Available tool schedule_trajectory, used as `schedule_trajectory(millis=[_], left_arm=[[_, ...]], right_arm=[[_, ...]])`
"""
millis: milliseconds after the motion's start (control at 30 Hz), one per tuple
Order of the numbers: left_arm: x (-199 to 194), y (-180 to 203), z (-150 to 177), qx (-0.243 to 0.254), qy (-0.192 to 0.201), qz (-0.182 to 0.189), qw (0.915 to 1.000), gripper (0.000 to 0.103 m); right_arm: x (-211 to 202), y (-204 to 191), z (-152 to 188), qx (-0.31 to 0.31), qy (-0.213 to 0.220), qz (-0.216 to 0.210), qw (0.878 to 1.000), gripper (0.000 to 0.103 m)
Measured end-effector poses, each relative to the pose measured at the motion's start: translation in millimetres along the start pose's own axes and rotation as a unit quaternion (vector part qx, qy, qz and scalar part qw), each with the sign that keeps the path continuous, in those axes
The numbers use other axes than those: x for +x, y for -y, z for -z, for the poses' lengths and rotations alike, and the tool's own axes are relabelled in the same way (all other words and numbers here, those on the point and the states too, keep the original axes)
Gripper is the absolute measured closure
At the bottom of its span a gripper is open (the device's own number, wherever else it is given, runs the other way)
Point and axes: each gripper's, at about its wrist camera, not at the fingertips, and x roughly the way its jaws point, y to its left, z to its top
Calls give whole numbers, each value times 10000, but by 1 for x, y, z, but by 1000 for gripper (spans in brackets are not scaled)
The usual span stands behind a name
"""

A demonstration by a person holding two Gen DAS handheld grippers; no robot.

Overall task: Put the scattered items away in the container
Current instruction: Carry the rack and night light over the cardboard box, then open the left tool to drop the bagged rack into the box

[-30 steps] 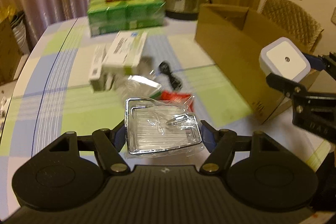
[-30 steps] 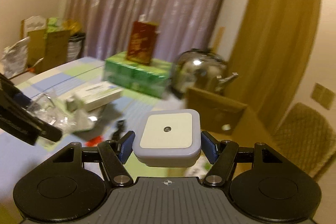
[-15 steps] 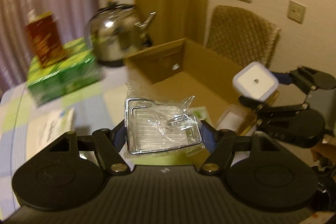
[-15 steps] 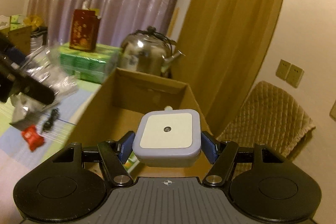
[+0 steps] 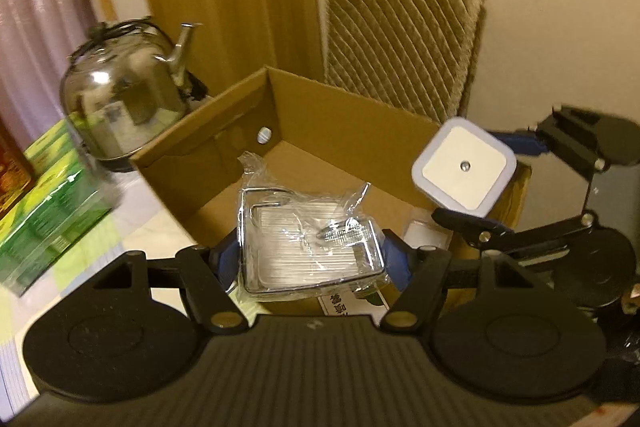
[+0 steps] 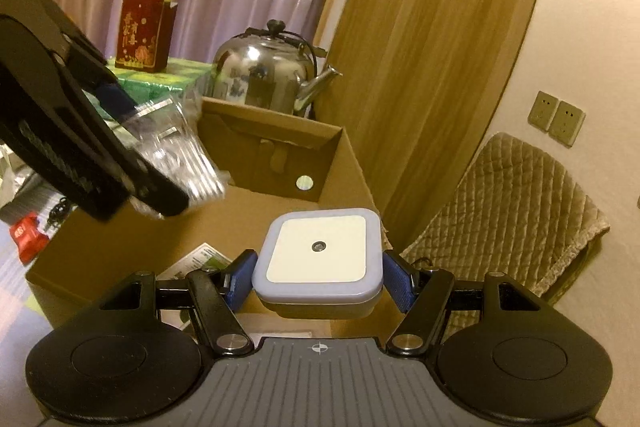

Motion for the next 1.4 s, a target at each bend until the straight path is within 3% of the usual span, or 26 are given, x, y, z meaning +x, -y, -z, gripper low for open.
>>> schedule_trajectory(millis=[200,567,933,1400], left_arm=[[30,4,-1,377,-377,175,9984,36],[65,6,7,436,-810,324,9952,34],[31,-3,8,223,-361,111,9990,34],[12,-10,15,-31,-258,79,9996,32]], right_arm=[[9,2,3,-110,-51,12,9999,39],[16,5,4,-124,-110,-36,9999,38],[22,3,-2,-48,-377,-345,9987,38],[28,3,-5,360,-750,-651,9944,38]])
